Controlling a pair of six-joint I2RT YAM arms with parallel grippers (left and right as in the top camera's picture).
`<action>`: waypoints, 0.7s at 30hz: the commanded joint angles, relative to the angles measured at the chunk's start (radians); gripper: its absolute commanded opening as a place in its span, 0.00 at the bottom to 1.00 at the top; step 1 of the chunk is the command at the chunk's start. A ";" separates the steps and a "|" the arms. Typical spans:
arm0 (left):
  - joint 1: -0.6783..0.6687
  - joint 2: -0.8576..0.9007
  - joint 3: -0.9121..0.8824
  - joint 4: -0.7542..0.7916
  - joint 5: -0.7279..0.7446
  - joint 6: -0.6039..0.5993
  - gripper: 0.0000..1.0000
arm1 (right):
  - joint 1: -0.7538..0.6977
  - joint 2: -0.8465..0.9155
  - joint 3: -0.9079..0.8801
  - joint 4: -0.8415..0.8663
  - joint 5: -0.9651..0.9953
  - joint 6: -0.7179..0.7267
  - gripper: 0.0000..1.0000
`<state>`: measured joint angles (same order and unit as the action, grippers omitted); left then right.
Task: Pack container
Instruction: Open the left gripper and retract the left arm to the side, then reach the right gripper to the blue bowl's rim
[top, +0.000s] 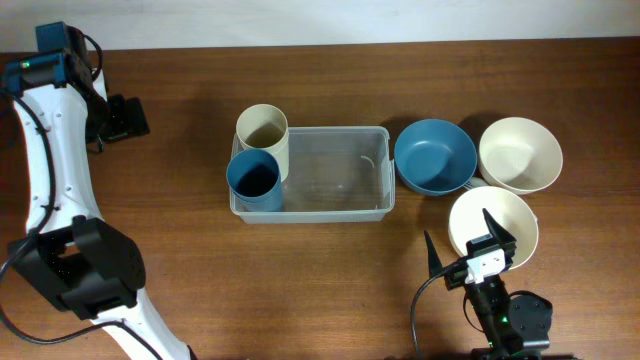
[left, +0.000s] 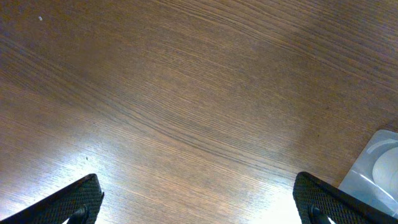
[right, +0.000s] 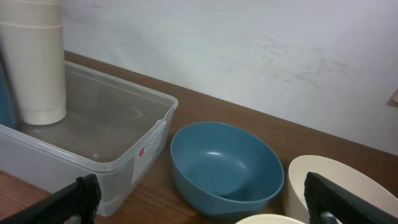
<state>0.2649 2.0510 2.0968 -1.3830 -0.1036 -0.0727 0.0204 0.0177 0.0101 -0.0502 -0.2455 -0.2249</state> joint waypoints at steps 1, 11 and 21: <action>0.002 -0.002 0.016 0.000 0.014 -0.010 1.00 | 0.006 -0.004 -0.005 -0.006 -0.006 -0.003 0.99; 0.002 -0.002 0.016 0.000 0.014 -0.010 1.00 | 0.006 -0.004 -0.005 0.092 -0.081 0.019 0.99; 0.002 -0.002 0.016 0.000 0.014 -0.010 1.00 | 0.006 0.173 0.420 -0.180 -0.193 0.102 0.99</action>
<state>0.2649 2.0514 2.0968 -1.3834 -0.1005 -0.0727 0.0204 0.0933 0.2527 -0.1413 -0.4007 -0.1154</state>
